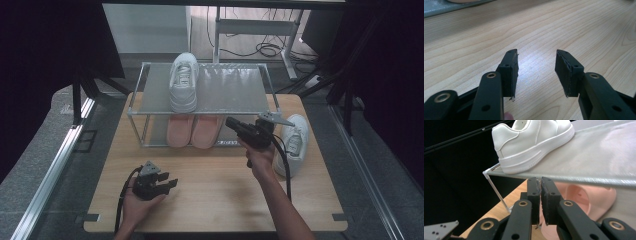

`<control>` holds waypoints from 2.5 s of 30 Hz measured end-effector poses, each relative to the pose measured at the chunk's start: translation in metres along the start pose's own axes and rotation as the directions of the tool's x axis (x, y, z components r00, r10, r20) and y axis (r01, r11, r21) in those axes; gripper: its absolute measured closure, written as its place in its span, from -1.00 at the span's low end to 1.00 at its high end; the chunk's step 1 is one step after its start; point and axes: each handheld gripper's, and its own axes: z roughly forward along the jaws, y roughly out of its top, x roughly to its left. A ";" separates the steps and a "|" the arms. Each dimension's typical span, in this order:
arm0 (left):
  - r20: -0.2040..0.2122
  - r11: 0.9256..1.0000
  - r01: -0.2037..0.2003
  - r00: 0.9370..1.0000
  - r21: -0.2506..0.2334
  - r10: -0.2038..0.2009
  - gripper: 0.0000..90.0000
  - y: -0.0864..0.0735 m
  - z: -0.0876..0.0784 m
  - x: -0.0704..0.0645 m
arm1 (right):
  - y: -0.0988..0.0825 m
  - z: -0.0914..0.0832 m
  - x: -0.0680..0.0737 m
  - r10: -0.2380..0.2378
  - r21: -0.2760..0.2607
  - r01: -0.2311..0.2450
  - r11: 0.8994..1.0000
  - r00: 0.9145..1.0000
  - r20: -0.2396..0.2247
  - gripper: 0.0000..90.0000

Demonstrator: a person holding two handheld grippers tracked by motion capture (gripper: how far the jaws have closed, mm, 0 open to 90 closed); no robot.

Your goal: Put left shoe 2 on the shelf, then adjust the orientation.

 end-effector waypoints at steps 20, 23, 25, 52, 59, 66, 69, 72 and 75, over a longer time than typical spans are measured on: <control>-0.007 1.000 0.007 1.000 0.002 -0.007 0.21 0.000 0.001 0.002 | -0.037 -0.043 -0.013 -0.018 0.032 0.017 0.999 0.999 0.031 0.75; -0.007 1.000 0.007 1.000 -0.001 -0.007 0.21 0.000 0.000 0.002 | -0.043 -0.047 -0.015 -0.031 0.048 0.029 0.998 0.998 0.048 0.74; -0.007 1.000 0.011 1.000 -0.001 -0.011 0.21 0.000 0.000 0.002 | -0.047 -0.049 -0.018 -0.031 0.057 0.027 0.998 0.998 0.058 0.73; -0.006 1.000 0.006 1.000 0.002 -0.006 0.20 0.000 0.002 0.001 | -0.083 -0.069 -0.032 -0.032 0.128 0.015 0.992 0.991 0.131 0.68; -0.003 1.000 0.000 1.000 0.005 0.000 0.20 0.001 0.004 0.001 | -0.085 -0.080 -0.038 -0.055 0.136 0.028 0.990 0.980 0.194 0.69; -0.007 1.000 0.002 1.000 0.004 -0.002 0.20 0.001 0.003 0.001 | -0.088 -0.090 -0.045 -0.083 0.163 0.042 0.986 0.963 0.255 0.76; -0.006 1.000 0.001 1.000 0.005 -0.001 0.20 0.001 0.004 0.000 | -0.089 -0.093 -0.048 -0.096 0.178 0.048 0.983 0.957 0.275 0.83; -0.004 1.000 -0.001 1.000 0.008 0.001 0.20 0.001 0.004 0.000 | -0.089 -0.095 -0.050 -0.118 0.202 0.058 0.978 0.948 0.294 0.87; -0.004 1.000 0.001 1.000 0.005 -0.001 0.20 0.001 0.004 0.001 | -0.089 -0.097 -0.053 -0.128 0.215 0.061 0.975 0.942 0.309 0.89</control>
